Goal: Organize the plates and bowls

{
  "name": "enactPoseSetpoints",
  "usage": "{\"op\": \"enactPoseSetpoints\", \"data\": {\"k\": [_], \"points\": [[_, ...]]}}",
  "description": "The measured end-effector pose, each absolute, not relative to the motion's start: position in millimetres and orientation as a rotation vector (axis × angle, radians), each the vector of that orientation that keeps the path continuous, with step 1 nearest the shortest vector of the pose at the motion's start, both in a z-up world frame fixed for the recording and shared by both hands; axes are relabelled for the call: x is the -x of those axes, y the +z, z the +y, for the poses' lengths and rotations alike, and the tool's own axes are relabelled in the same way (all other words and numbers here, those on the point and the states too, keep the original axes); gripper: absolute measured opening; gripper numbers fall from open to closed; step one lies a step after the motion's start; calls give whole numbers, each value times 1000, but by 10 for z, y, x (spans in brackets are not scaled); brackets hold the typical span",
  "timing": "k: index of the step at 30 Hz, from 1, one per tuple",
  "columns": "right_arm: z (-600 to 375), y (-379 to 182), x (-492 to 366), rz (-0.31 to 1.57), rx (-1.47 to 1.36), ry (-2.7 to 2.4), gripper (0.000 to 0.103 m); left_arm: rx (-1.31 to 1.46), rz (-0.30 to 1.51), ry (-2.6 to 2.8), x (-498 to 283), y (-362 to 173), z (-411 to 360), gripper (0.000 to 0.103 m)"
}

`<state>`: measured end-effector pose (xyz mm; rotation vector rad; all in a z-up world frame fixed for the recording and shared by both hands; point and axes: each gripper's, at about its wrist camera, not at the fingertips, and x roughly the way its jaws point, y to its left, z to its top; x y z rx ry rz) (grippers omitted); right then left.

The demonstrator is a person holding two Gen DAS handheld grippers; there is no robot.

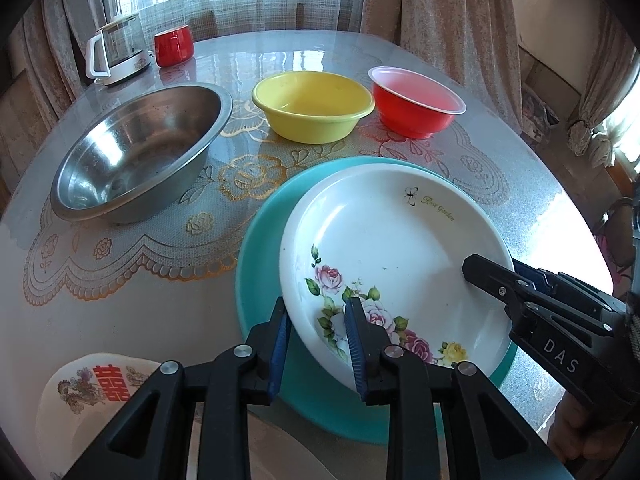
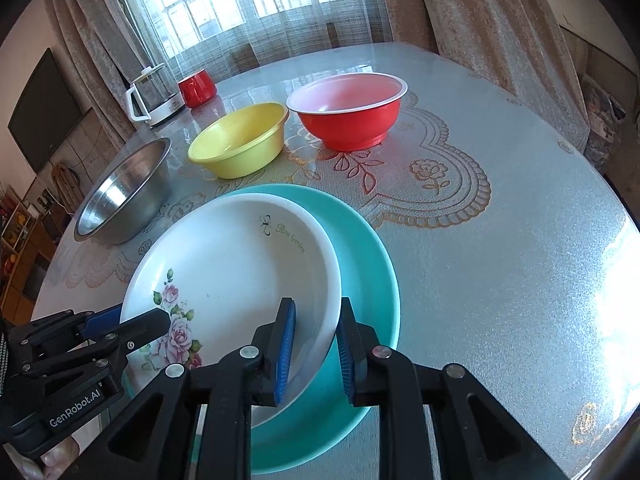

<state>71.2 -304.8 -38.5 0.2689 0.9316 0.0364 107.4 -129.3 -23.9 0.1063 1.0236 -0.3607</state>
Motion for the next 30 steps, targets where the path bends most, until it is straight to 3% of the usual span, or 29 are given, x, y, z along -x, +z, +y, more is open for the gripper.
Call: {"op": "enactPoseSetpoints", "data": {"k": [6, 30], "points": [[-3031, -377, -709, 944, -268, 31, 32, -107, 1008, -350, -1036, -219, -1243, 31], [-3005, -57, -480, 807, -295, 69, 37, -12, 890, -341, -832, 211, -791, 46]]}}
